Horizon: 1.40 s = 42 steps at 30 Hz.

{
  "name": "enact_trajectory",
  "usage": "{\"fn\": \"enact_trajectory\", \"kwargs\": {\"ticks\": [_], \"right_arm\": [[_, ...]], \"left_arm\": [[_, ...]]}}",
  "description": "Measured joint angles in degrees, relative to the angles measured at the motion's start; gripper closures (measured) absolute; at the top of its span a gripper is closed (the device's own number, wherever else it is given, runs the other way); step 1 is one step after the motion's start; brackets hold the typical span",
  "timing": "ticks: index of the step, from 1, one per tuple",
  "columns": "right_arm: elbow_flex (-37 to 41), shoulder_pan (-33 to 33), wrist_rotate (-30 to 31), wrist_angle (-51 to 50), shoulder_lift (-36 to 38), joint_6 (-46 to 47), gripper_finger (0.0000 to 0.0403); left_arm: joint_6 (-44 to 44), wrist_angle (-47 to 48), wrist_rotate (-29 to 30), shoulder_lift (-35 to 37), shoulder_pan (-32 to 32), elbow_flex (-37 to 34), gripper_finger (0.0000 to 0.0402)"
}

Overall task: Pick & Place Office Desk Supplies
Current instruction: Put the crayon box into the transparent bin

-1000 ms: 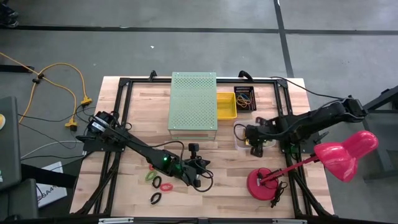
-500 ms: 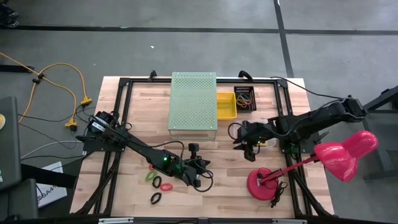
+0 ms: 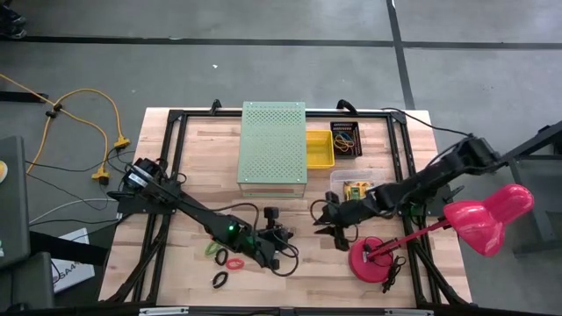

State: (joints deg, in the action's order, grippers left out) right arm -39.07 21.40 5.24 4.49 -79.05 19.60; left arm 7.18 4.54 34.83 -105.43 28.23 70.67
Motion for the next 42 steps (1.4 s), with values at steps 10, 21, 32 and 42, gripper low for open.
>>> {"fn": "enact_trajectory", "kwargs": {"ticks": [10, 21, 32, 42], "right_arm": [[0.0, 0.38, 0.28, 14.38, -9.9, 0.28, 0.0292], [0.0, 3.25, 2.19, 17.73, -14.27, 2.99, 0.0296], [0.0, 5.46, 2.79, 19.79, -14.25, 3.08, 0.031], [0.0, 5.6, 2.79, 20.2, -14.23, 3.08, 0.031]], "left_arm": [[16.43, 17.59, -1.49, 0.0, 0.14, 0.0, 0.0401], [20.28, 28.43, -5.03, 0.0, 1.36, 0.0, 0.0401], [16.7, 29.15, -7.3, 0.0, 2.27, -2.17, 0.0401], [16.73, 27.22, -7.06, -0.19, 0.26, -3.39, 0.0401]]}}
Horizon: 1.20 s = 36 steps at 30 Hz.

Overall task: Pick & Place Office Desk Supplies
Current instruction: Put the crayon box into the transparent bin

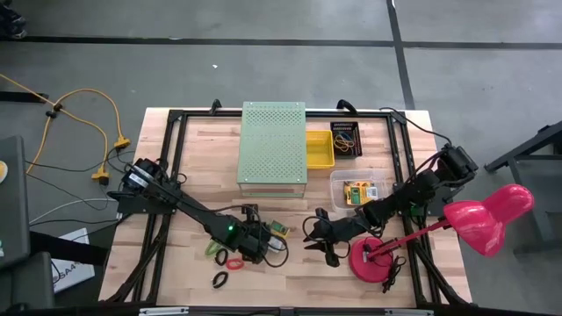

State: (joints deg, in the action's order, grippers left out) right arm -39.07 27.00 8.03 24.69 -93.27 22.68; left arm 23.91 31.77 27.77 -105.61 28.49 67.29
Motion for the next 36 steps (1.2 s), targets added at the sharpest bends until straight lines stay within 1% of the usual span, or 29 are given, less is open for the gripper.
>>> {"fn": "enact_trajectory", "kwargs": {"ticks": [5, 10, 14, 23, 28, 36], "right_arm": [[0.0, 0.0, -0.01, 0.02, 0.0, 0.0, 0.031], [0.0, 0.0, -0.02, 0.04, 0.0, 0.0, 0.031], [0.0, 0.0, -0.04, 0.04, 0.02, 0.01, 0.031], [0.0, 0.0, -0.04, 0.04, 0.02, 0.0, 0.031], [0.0, 0.0, -0.46, 0.04, 0.02, 0.02, 0.031], [0.0, 0.0, -0.48, 0.04, 0.02, 0.02, 0.031]], "left_arm": [[-0.97, -2.76, -1.99, -0.71, 0.02, 0.0, 0.0401], [-1.0, -2.49, -2.08, -1.05, 0.04, 0.0, 0.0401], [-0.71, -2.71, -3.59, -1.06, 0.02, 0.0, 0.0401], [-0.32, -2.64, -3.74, -1.08, 0.02, 0.0, 0.0401], [-0.53, -2.15, -6.64, -1.08, -0.34, 0.0, 0.0401], [-1.39, -2.5, -7.41, -1.08, -0.99, 0.0, 0.0401]]}}
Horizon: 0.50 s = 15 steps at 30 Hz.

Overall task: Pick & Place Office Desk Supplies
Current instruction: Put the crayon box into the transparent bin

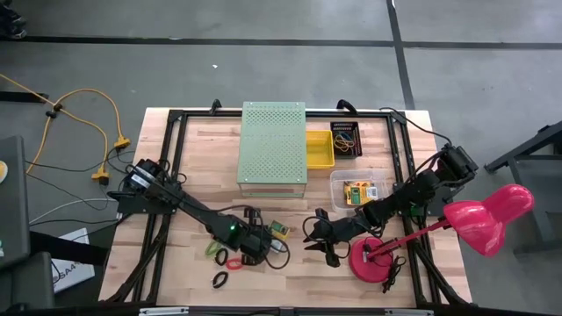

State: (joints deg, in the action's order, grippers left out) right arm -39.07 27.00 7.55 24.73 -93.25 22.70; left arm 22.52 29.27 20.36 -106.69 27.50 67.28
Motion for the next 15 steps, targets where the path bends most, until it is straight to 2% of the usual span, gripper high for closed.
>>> {"fn": "enact_trajectory", "kwargs": {"ticks": [7, 15], "right_arm": [[0.0, 0.0, -0.25, -0.05, 0.0, 1.85, 0.031], [0.0, 0.0, -2.84, -2.22, 0.02, 11.26, 0.031]], "left_arm": [[-0.03, -2.16, -1.08, 0.0, -0.02, -0.01, 0.0401], [-0.11, -3.77, -1.15, -0.2, -0.08, -0.02, 0.0401]]}}
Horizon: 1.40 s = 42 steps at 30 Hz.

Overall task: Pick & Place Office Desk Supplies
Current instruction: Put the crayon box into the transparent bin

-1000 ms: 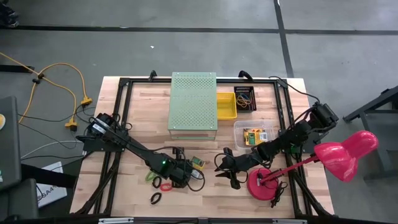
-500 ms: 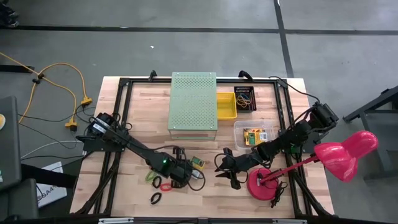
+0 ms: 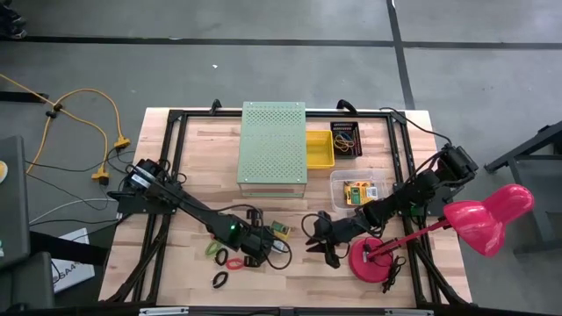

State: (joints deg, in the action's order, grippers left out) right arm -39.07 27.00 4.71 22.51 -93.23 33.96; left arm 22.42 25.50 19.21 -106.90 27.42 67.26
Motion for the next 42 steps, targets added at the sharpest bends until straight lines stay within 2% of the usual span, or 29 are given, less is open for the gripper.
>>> {"fn": "enact_trajectory", "kwargs": {"ticks": [7, 11, 23, 28, 37, 42], "right_arm": [[0.02, 0.0, 0.29, -2.55, 0.0, 6.58, 0.031], [0.02, 0.0, 0.31, -2.66, 0.0, 6.82, 0.031], [0.02, 0.0, 7.17, -2.56, 0.0, 8.77, 0.031], [0.02, -0.15, 7.33, -2.58, 0.0, 11.66, 0.031], [0.02, -0.15, 8.16, -2.61, 0.0, 14.45, 0.0256], [0.01, -0.78, 9.03, -2.45, -0.45, 19.74, 0.0231]], "left_arm": [[-0.98, -2.15, -0.03, -3.33, -0.51, 0.22, 0.0401], [-1.5, -3.29, 0.09, -3.43, -0.52, 0.08, 0.0401], [-3.54, -5.47, 0.34, -3.64, -0.59, 0.04, 0.0401], [-4.74, -7.26, 0.45, -3.72, -0.59, -0.02, 0.0401], [-6.03, -10.12, -0.47, -3.84, -1.89, -0.07, 0.0401], [-8.75, -12.83, -0.42, -3.96, -2.2, -0.09, 0.0401]]}}
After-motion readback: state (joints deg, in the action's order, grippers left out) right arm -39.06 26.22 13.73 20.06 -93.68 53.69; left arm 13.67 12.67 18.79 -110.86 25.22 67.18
